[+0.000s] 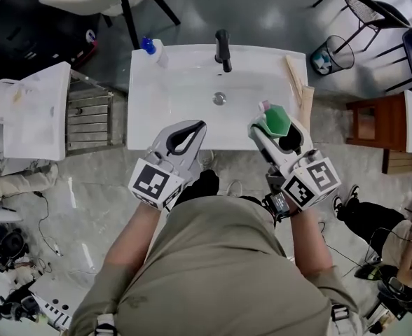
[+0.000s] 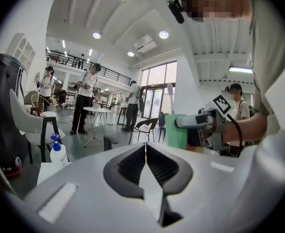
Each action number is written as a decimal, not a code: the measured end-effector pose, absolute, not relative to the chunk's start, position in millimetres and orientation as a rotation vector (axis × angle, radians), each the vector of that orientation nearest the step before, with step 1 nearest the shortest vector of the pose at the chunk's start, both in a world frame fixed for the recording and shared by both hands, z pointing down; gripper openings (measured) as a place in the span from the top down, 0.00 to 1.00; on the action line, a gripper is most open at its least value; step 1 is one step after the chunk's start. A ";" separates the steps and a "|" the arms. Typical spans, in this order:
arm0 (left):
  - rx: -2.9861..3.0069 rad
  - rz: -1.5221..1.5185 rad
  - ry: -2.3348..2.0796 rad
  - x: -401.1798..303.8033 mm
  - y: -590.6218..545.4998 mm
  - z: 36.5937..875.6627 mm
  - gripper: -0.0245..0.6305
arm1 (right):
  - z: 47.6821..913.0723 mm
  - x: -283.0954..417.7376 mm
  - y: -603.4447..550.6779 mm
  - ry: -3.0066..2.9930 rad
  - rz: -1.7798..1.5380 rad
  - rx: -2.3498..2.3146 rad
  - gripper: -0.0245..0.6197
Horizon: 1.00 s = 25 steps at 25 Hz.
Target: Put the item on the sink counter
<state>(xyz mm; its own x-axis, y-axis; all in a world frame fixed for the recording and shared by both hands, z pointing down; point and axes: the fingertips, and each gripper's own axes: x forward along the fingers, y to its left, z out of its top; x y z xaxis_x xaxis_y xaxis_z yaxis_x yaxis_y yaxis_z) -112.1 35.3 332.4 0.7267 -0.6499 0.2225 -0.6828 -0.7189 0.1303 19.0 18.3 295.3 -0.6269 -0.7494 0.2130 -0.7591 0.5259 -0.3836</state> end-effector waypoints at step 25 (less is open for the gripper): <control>2.735 0.331 -0.920 -130.6 -56.7 365.2 0.96 | 339.0 13.9 -101.8 -2.628 0.718 1.508 0.47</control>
